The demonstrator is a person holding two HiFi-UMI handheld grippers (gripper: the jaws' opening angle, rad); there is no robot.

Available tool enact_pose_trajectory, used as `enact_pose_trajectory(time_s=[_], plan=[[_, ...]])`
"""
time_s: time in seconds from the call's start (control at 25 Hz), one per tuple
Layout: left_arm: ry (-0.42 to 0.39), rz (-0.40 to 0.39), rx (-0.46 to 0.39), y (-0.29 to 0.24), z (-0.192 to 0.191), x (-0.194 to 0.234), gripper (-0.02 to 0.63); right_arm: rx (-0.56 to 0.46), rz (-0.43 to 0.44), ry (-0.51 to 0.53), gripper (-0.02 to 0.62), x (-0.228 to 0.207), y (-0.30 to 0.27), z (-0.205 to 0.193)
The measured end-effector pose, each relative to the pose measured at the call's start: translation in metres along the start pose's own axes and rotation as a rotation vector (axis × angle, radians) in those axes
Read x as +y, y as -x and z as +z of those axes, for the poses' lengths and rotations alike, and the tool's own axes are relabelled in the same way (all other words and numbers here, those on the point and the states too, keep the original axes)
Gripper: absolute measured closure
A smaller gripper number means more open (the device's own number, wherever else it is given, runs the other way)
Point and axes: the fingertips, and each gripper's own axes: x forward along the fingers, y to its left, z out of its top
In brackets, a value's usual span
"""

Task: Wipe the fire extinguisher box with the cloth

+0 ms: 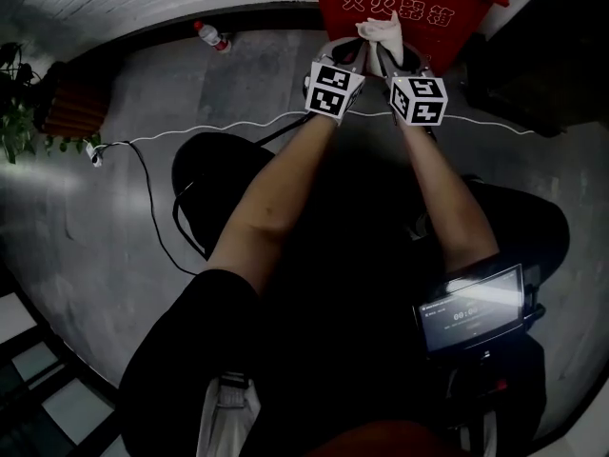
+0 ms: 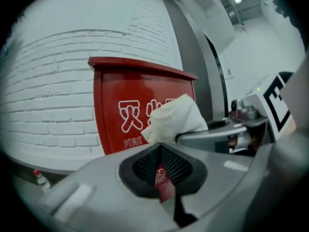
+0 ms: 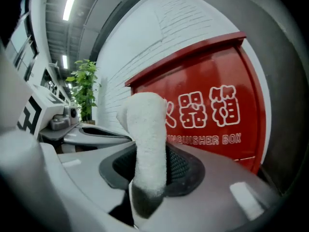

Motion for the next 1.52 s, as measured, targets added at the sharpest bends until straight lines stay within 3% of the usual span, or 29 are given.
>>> enact_pose_trajectory(time_s=[0.16,0.32,0.72,1.0,1.28,1.52], plan=[[0.013,0.052,0.011,0.016,-0.006,0.027,0.607,0.033,0.014,0.054,0.474,0.028,-0.018,-0.008],[0.123,0.077,0.01,0.023,-0.004,0.043,0.607,0.042,0.005,0.048,0.474,0.045,-0.038,-0.011],[0.171,0.13,0.085,0.005,-0.069,0.074,0.607,0.136,0.004,-0.007,0.477,0.052,-0.082,-0.081],[0.122,0.116,0.116,-0.026,-0.094,0.087,0.608,0.145,-0.079,-0.118,0.485,0.037,-0.107,-0.1],[0.11,0.1,0.096,-0.045,-0.1,0.084,0.609,0.135,-0.102,-0.087,0.483,0.018,-0.111,-0.102],[0.123,0.035,0.069,-0.054,-0.09,0.056,0.608,0.113,-0.125,-0.104,0.483,-0.001,-0.094,-0.101]])
